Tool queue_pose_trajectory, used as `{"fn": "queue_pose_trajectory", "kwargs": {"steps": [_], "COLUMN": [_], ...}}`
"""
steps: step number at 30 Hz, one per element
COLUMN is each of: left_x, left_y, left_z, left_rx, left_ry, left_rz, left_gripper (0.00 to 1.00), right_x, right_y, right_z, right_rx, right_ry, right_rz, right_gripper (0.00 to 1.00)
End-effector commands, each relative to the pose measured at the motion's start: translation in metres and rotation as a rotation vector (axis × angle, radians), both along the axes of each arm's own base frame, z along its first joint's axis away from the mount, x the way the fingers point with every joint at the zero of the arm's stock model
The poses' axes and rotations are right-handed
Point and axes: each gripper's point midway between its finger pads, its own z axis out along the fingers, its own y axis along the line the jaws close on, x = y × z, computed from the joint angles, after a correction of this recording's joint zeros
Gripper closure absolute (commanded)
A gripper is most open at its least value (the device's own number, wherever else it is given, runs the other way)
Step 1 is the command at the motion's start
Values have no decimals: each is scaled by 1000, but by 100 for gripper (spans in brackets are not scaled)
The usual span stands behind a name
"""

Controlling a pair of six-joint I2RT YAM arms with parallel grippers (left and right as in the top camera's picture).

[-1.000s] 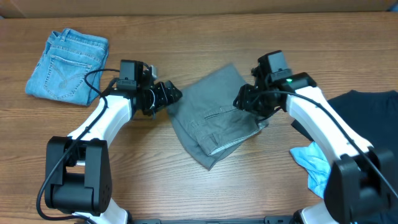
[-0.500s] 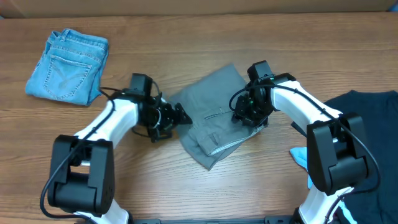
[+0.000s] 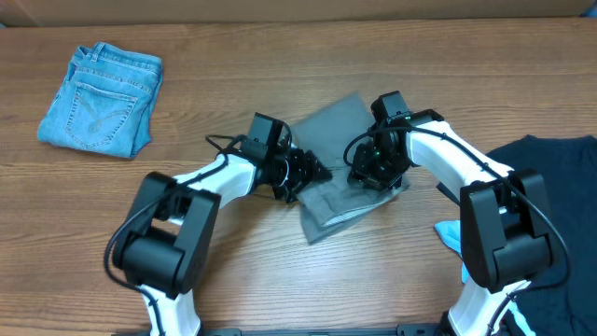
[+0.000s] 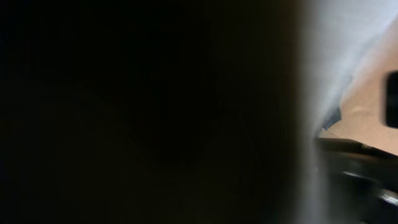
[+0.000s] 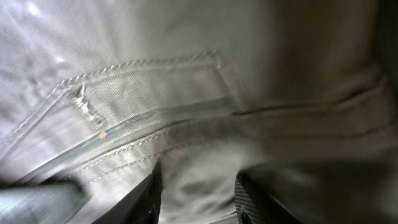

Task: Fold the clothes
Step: 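Carry the folded shorts with the left gripper onto the blue jeans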

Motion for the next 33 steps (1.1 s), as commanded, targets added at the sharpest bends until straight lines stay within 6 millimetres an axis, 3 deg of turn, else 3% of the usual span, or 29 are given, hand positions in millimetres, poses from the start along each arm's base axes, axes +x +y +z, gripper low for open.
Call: {"fn": "queue_pose_trajectory", "kwargs": {"steps": [1, 2, 3, 8, 9, 13, 15, 18, 22, 26, 29, 33], "left_x": [-34, -33, -32, -18, -9, 29, 53, 85, 127, 155, 164, 176], "left_y": [21, 21, 23, 40, 51, 90, 122, 168, 246, 299, 345, 376], "left_z": [-64, -62, -61, -36, -20, 44, 90, 148, 223, 293, 310, 310], "left_rx": [158, 151, 149, 156, 160, 130, 98, 66, 66, 58, 129, 165], "left_ry": [144, 135, 125, 21, -21, -164, -253, -400, -607, -867, -930, -1000], "left_rz": [24, 16, 7, -17, -4, 83, 169, 281, 444, 507, 597, 639], "left_gripper": [85, 94, 96, 96, 96, 96, 96, 96, 96, 96, 96, 96], "right_x": [-4, -7, -8, 0, 7, 23, 29, 33, 32, 32, 29, 25], "right_y": [1, 1, 0, -11, -14, -24, -28, -29, -29, -29, -30, -31], "right_z": [-2, -1, 0, 36, 59, 115, 144, 165, 166, 166, 165, 163], "right_rx": [4, 1, -1, 16, 30, 60, 76, 92, 92, 92, 89, 85], "right_ry": [24, 35, 40, -21, -77, -225, -309, -374, -376, -376, -362, -345], "right_rz": [-4, -4, -5, -38, -44, -72, -86, -91, -91, -91, -91, -91], "right_gripper": [64, 67, 69, 70, 70, 66, 63, 60, 59, 59, 59, 59]}}
